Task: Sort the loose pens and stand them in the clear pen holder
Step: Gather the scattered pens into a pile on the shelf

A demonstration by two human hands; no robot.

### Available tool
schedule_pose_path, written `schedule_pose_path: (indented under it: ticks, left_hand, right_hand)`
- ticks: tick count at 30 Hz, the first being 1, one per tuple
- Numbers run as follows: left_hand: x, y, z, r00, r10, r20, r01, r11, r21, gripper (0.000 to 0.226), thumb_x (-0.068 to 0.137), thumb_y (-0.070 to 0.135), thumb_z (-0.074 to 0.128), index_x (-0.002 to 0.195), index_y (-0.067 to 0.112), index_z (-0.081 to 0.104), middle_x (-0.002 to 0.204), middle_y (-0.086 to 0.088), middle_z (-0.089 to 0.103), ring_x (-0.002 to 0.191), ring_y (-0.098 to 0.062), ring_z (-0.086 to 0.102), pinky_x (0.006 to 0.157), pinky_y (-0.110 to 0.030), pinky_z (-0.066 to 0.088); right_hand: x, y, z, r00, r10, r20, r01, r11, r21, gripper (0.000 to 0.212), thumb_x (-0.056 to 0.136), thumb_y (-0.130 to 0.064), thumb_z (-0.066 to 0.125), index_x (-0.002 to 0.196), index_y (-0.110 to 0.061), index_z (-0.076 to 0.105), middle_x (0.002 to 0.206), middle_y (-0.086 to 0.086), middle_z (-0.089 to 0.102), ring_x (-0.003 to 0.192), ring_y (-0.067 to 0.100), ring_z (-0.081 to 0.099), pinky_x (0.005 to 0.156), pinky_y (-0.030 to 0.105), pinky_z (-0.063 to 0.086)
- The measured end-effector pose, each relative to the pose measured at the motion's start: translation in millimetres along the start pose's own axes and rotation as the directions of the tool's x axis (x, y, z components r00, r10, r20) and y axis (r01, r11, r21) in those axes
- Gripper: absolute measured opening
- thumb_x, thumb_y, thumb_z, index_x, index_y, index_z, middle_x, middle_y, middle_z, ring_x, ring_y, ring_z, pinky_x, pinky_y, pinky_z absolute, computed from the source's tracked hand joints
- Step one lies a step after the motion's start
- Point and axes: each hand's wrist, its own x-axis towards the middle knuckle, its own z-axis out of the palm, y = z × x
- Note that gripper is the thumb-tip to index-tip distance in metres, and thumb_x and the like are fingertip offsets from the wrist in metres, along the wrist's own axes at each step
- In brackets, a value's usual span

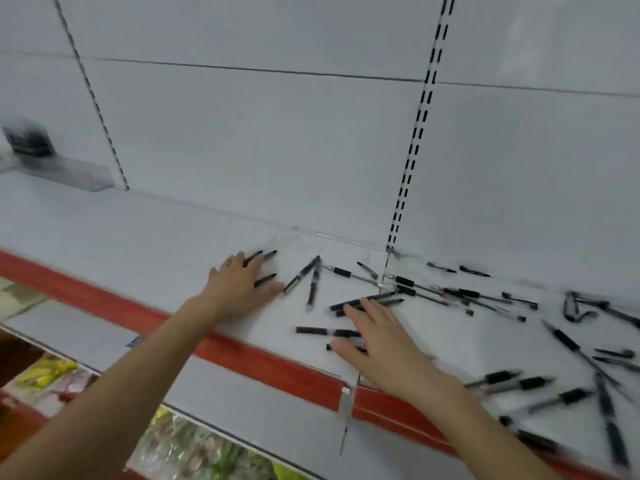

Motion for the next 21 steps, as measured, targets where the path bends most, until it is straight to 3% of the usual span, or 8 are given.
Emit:
schedule_pose_path:
  ticks: [4,7,11,13,16,19,21]
  left_hand:
    - [12,4,7,0.997,0.068,-0.031,-0.068,0.997,-0.021,0.071,0.08,0.068,0.027,0.129,0.02,0.044,0.131,-0.008,0.042,0.123,-0.035,0.038,0.104,-0.044,0.034]
    - [11,21,16,0.971,0.236,-0.039,-0.238,0.969,-0.063,0.072,0.075,0.06,0.008,0.11,0.014,0.052,0.119,-0.008,0.049,0.113,-0.034,0.047,0.1,-0.04,0.035]
    - [0,43,14,0.921,0.389,0.005,-0.383,0.91,-0.159,0.045,0.092,0.043,0.031,0.12,0.013,0.049,0.12,-0.01,0.05,0.116,-0.031,0.046,0.096,-0.034,0.035]
    - [6,41,6,0.927,0.375,-0.032,-0.372,0.9,-0.227,0.046,0.092,0.039,0.043,0.128,0.011,0.048,0.134,-0.016,0.045,0.127,-0.03,0.041,0.102,-0.034,0.032]
    - [41,23,-3,0.964,0.239,-0.116,-0.257,0.949,-0.183,0.052,0.094,0.037,0.045,0.138,0.011,0.039,0.149,-0.02,0.028,0.137,-0.032,0.028,0.111,-0.033,0.021]
    - [76,14,-6,0.994,0.103,-0.032,-0.107,0.976,-0.187,0.062,0.093,0.049,0.038,0.144,0.015,0.027,0.151,-0.021,0.019,0.14,-0.035,0.019,0.113,-0.04,0.017]
    - [92,16,-4,0.996,0.092,0.001,-0.089,0.97,-0.227,0.066,0.092,0.055,0.034,0.145,0.017,0.024,0.152,-0.017,0.019,0.141,-0.032,0.017,0.114,-0.041,0.016]
  right_hand:
    - [23,-7,2,0.999,0.042,0.007,-0.04,0.992,-0.121,0.067,0.093,-0.056,0.029,0.148,-0.024,0.008,0.157,0.002,-0.003,0.144,0.017,-0.008,0.118,0.039,0.002]
    - [38,-4,4,0.999,0.048,0.006,-0.046,0.985,-0.166,0.063,0.095,-0.054,0.026,0.148,-0.024,0.009,0.158,0.001,-0.002,0.144,0.016,-0.007,0.118,0.042,0.001]
    - [52,2,4,0.998,0.038,-0.054,-0.047,0.983,-0.178,0.059,0.096,-0.051,0.025,0.147,-0.024,0.014,0.157,0.001,0.004,0.144,0.015,-0.003,0.118,0.041,0.0]
    - [53,5,5,0.997,0.023,-0.071,-0.035,0.984,-0.175,0.059,0.096,-0.052,0.024,0.147,-0.024,0.015,0.157,0.001,0.006,0.144,0.015,-0.002,0.118,0.041,0.001]
    - [55,7,6,0.997,0.001,-0.078,-0.015,0.984,-0.178,0.067,0.089,-0.058,0.015,0.147,-0.024,0.016,0.157,0.001,0.008,0.144,0.014,-0.001,0.117,0.042,0.001]
    - [57,9,6,0.997,-0.004,-0.078,-0.009,0.986,-0.168,0.069,0.086,-0.058,0.013,0.147,-0.025,0.015,0.157,0.001,0.008,0.144,0.014,-0.001,0.116,0.041,-0.001]
    - [57,9,5,0.997,-0.003,-0.073,-0.009,0.986,-0.168,0.066,0.09,-0.058,0.015,0.147,-0.026,0.015,0.157,0.0,0.007,0.144,0.013,-0.002,0.117,0.042,-0.002]
